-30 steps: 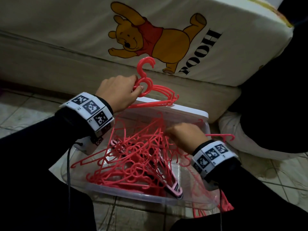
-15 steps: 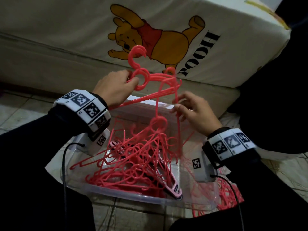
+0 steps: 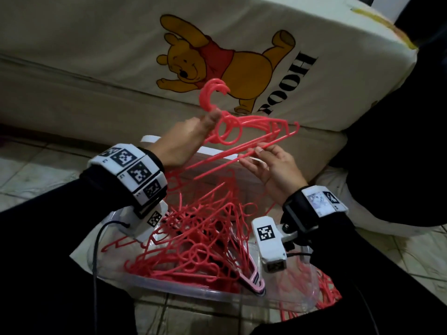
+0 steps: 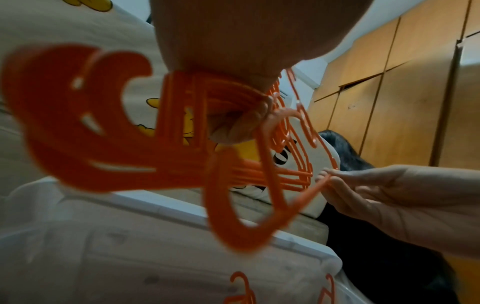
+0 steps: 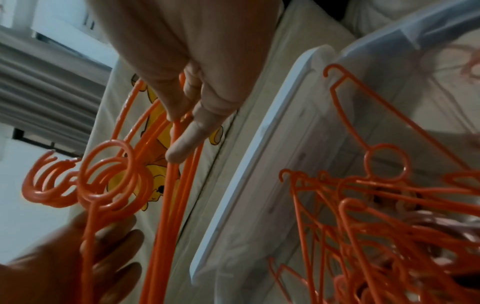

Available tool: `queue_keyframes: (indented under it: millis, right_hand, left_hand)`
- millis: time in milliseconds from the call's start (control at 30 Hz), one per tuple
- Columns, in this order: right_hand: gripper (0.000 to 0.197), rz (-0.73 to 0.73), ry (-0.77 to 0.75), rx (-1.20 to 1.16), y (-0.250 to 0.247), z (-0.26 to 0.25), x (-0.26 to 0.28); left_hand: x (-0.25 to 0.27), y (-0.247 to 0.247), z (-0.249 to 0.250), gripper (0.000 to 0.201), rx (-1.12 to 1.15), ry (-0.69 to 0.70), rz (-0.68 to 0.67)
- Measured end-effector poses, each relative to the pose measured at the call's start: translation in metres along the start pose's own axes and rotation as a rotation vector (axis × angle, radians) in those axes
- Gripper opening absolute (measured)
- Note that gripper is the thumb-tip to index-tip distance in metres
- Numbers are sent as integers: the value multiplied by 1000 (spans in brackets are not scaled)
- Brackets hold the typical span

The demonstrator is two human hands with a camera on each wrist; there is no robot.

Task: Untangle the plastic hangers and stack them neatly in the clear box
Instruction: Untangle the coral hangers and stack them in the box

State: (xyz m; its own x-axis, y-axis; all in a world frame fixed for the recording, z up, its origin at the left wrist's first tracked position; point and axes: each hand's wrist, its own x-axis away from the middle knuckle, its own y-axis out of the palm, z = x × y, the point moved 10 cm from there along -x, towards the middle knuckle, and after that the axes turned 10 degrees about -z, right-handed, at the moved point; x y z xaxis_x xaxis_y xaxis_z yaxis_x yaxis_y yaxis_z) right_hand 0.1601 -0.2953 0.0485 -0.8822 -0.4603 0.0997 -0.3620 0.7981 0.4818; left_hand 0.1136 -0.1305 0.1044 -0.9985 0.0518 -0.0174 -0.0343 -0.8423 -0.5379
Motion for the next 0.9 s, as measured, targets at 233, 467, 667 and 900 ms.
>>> queue_keyframes:
  millis: [233, 467, 667, 900]
  right_hand:
    - [14, 20, 134, 155, 2, 24, -1]
    - [14, -362, 69, 1569, 32, 60, -6]
    - [38, -851, -85, 2151, 78, 156, 15]
    - [31, -770, -109, 2300, 62, 159, 10]
  left_hand:
    - [-5, -2, -6, 31, -225, 42, 11]
    - [-5, -33, -17, 28, -346, -29, 113]
    - [-3, -38, -23, 30, -422, -63, 108]
    - [2, -41, -28, 36, -445, -77, 90]
